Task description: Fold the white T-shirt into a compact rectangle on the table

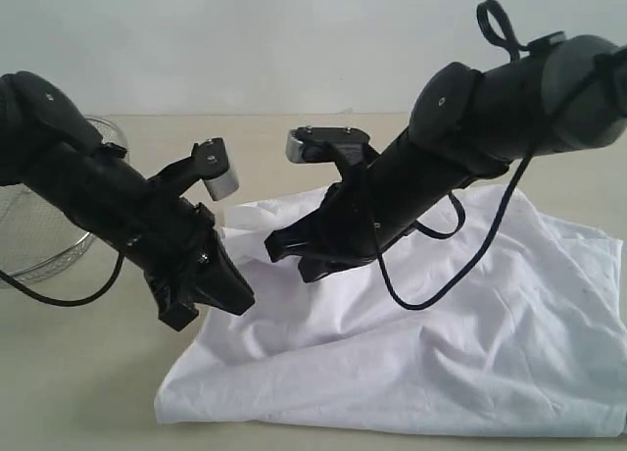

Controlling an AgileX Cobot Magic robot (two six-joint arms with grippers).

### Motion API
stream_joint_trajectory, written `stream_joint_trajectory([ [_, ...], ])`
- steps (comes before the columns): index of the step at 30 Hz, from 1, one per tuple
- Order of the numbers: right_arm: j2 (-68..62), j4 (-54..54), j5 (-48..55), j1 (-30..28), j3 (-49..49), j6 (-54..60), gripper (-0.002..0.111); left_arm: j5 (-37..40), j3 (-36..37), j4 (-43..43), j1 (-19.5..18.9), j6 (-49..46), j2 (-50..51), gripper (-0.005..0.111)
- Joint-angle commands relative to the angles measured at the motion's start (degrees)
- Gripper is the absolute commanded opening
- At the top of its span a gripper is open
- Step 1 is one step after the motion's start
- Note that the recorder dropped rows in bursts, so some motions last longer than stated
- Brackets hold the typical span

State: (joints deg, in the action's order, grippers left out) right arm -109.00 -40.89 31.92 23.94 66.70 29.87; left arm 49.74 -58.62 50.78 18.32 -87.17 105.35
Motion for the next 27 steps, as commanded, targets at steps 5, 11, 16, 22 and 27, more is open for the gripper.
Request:
stream_joint_trajectory([
  [5,-3.66,-0.05,-6.98,0.0,1.71,0.45,0.0,-1.49,0.24,1.21,0.37,-0.6,0.82,0.004],
  [11,-4.79,-0.13,-11.94,0.0,5.31,-2.2,0.0,-1.37,0.24,1.39,0.37,-0.6,1.29,0.004],
  [16,-6.72,-0.13,-12.0,-0.11,9.63,-4.45,0.0,-1.37,0.24,1.52,0.37,-0.17,1.29,0.004],
  [22,-8.3,-0.13,-12.53,-0.35,11.39,-6.63,0.0,-1.37,0.24,0.94,0.37,0.22,1.29,0.004],
  [27,-8.06,0.29,-5.95,-1.04,11.39,-6.27,0.0,-5.0,0.24,0.41,0.37,2.1,1.29,0.004],
])
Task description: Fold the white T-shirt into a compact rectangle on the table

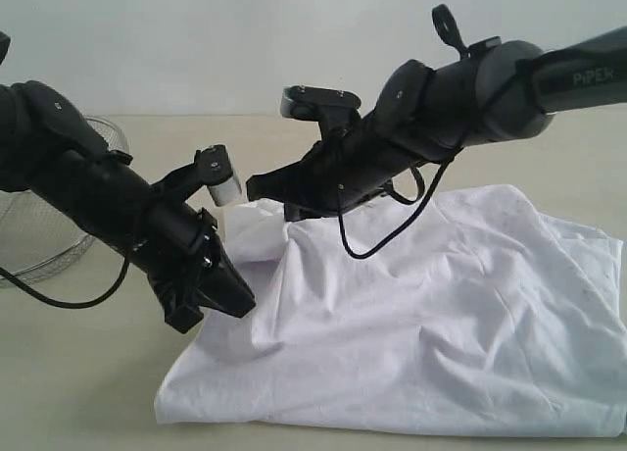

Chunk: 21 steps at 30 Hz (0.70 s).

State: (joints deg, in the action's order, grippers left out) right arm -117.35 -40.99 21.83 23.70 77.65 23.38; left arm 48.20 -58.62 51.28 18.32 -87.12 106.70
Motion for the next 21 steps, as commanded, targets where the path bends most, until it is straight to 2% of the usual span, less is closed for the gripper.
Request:
stream_joint_trajectory([
  [1,0.64,0.99,4.29,-0.79,0.3,0.47,0.0,-5.38,0.24,-0.16,0.37,2.81,-0.06,0.004],
  [10,9.38,2.77,5.66,-0.79,-0.03,1.15,0.0,-17.12,0.24,-1.58,0.14,7.44,-0.06,0.006],
  [13,11.91,3.74,8.04,-0.79,-0.03,1.15,0.0,-18.5,-0.12,-1.36,0.14,7.44,-0.06,0.022],
  [17,15.36,5.95,8.24,-0.79,-3.21,0.09,0.0,-22.88,-0.34,-1.36,0.14,10.57,-0.06,0.053],
  [19,17.55,7.17,5.78,-0.9,-6.79,-0.59,0.0,-24.77,-0.34,-1.36,0.14,13.78,-0.06,0.059],
  [21,19.87,7.36,2.91,-0.9,-11.72,-0.68,0.0,-26.0,-0.34,-1.36,0.14,15.87,-0.06,0.059],
])
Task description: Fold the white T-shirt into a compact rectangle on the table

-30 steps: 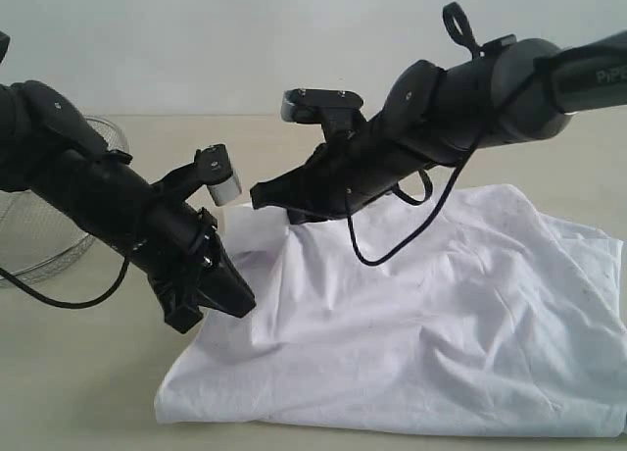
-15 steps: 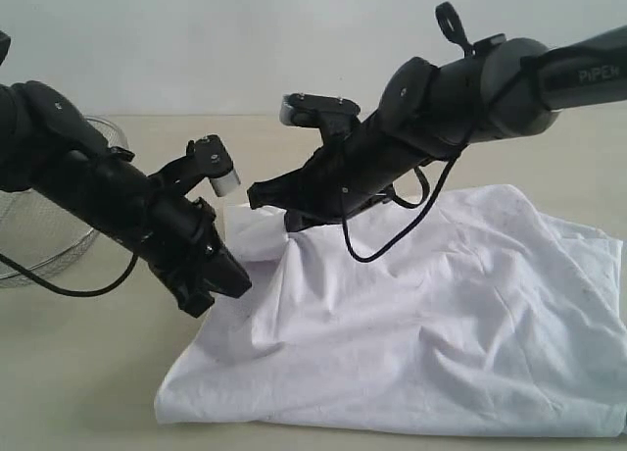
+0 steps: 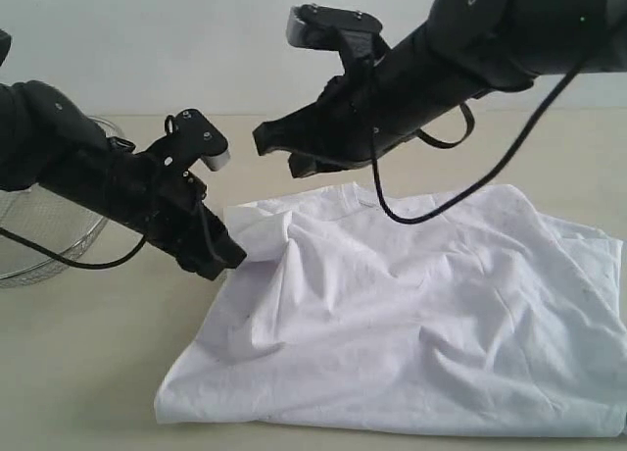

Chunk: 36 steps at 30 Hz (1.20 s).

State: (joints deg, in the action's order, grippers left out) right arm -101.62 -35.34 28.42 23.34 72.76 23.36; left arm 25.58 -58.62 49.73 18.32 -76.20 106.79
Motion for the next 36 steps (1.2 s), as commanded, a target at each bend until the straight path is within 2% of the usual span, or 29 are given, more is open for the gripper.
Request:
stream_joint_trajectory([
  [1,5.17,1.71,-4.45,-0.55,-8.73,-0.33,0.0,-3.63,-0.34,0.19,0.14,4.91,-0.14,0.059],
  [8,8.39,1.81,-7.58,-0.55,-18.01,0.16,0.0,-5.18,-0.44,-2.18,0.09,6.39,-0.14,0.059],
  [12,8.64,1.81,-7.32,-0.55,-18.47,0.52,0.0,-4.79,-0.48,-8.06,0.09,5.78,-0.02,0.063],
  [16,9.37,1.71,-7.18,-0.55,-18.47,0.63,0.0,-4.79,-0.48,-9.11,0.09,5.78,1.41,0.072],
  [27,9.69,1.71,-7.18,-0.55,-18.47,0.74,0.0,-5.46,-1.39,-9.11,0.09,5.78,5.45,0.071],
  [31,9.69,1.71,-7.04,-0.55,-18.47,0.74,0.0,-6.34,-2.07,-9.11,0.09,5.3,6.85,0.062],
  [36,9.69,1.71,-7.04,-0.55,-18.47,0.74,0.0,-9.48,-2.17,-8.41,0.22,4.69,6.83,0.038],
])
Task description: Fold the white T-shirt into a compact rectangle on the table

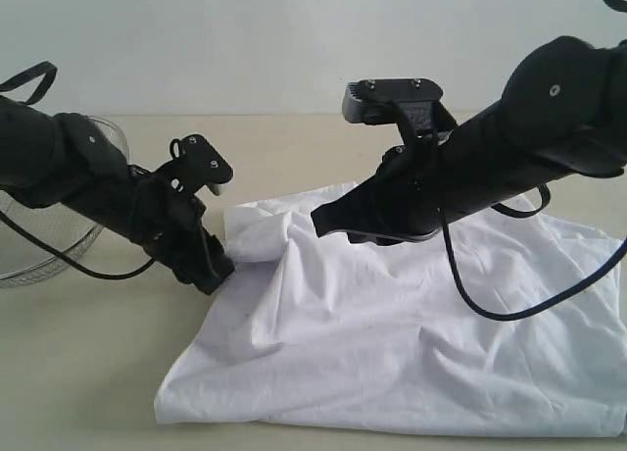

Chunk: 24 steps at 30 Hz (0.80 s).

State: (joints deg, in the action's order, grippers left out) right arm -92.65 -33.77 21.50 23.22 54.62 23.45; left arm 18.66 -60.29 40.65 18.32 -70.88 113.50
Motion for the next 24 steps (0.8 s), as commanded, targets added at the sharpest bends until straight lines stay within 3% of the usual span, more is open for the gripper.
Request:
stream_joint_trajectory([
  [1,0.72,0.14,-0.12,-0.43,-0.33,0.65,0.0,-2.56,-0.5,0.67,0.22,-0.63,0.12,0.035],
  [10,0.72,0.03,-0.12,-0.43,-0.33,0.42,0.0,-4.08,-1.26,0.67,0.22,-2.21,0.12,0.005],
  [23,0.72,0.19,0.39,-0.43,-0.33,-0.12,0.0,-0.43,-7.74,2.41,0.22,0.54,0.23,0.005],
  [24,0.72,0.17,0.5,-0.43,-0.33,-0.12,0.0,-0.06,-7.74,2.29,0.22,0.65,0.23,0.01],
])
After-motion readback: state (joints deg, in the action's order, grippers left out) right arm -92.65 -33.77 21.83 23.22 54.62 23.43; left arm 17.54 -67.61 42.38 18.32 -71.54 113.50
